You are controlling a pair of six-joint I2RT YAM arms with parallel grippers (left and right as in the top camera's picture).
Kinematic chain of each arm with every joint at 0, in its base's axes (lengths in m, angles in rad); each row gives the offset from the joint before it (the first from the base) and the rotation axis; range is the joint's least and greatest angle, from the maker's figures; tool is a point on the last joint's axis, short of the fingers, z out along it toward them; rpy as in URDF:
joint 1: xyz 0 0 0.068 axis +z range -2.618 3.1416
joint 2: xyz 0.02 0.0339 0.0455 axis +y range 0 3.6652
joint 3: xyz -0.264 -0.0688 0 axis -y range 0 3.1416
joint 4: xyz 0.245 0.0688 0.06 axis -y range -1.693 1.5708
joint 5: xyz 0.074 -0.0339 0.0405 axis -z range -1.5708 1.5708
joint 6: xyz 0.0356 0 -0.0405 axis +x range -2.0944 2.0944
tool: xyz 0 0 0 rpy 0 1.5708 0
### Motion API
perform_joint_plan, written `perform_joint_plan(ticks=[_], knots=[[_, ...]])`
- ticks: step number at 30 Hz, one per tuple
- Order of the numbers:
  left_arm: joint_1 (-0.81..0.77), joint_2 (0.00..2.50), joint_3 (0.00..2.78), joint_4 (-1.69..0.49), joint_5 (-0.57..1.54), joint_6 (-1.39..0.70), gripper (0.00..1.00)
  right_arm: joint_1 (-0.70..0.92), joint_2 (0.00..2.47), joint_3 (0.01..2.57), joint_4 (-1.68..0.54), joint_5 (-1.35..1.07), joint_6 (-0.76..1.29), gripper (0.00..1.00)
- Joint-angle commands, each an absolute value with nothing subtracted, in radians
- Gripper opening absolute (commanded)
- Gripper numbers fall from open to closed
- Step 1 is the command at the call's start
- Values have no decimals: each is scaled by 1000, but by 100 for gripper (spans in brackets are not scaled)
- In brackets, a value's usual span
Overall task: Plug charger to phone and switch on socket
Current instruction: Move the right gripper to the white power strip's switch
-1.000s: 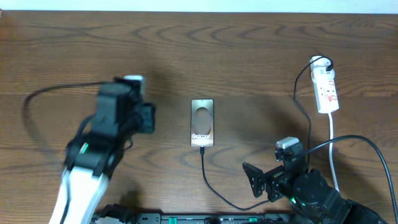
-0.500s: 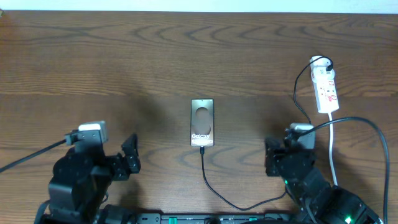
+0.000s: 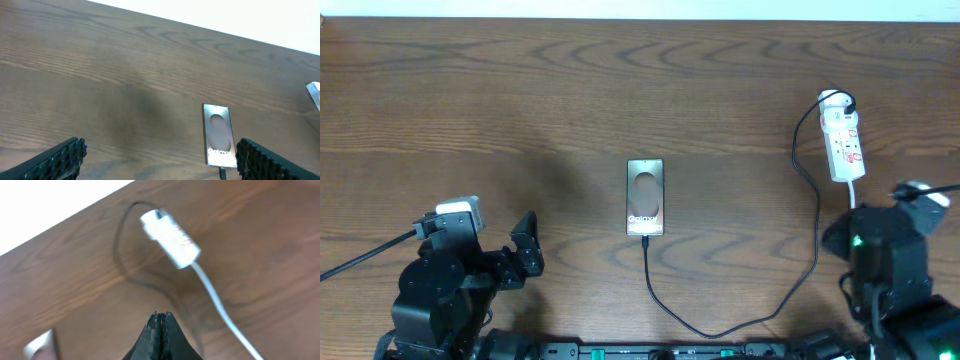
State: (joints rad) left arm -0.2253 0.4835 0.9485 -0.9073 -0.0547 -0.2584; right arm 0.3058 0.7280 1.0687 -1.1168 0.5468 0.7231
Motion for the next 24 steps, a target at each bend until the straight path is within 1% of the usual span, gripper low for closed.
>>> perform_joint_plan(ticks=[1, 4, 8, 14, 16, 20, 24], knots=[[-226, 482, 954, -902, -57, -268, 98, 183, 805, 1158, -1185, 529, 718, 1], [-226, 482, 954, -913, -57, -268, 98, 77, 879, 1207, -1194, 467, 644, 1], [-226, 482, 953, -946, -56, -268, 98, -62, 1008, 1272, -1191, 307, 583, 1], [-226, 482, 953, -950, -57, -268, 98, -266, 1245, 1332, -1190, 209, 579, 1], [-226, 482, 953, -950, -57, -268, 98, -356, 1331, 1333, -1143, 111, 579, 1], [-226, 482, 953, -950, -57, -268, 98, -454, 1447, 1333, -1094, -59, 579, 1], [-226, 482, 953, -950, -57, -268, 98, -496, 1526, 1333, -1090, -200, 579, 1]])
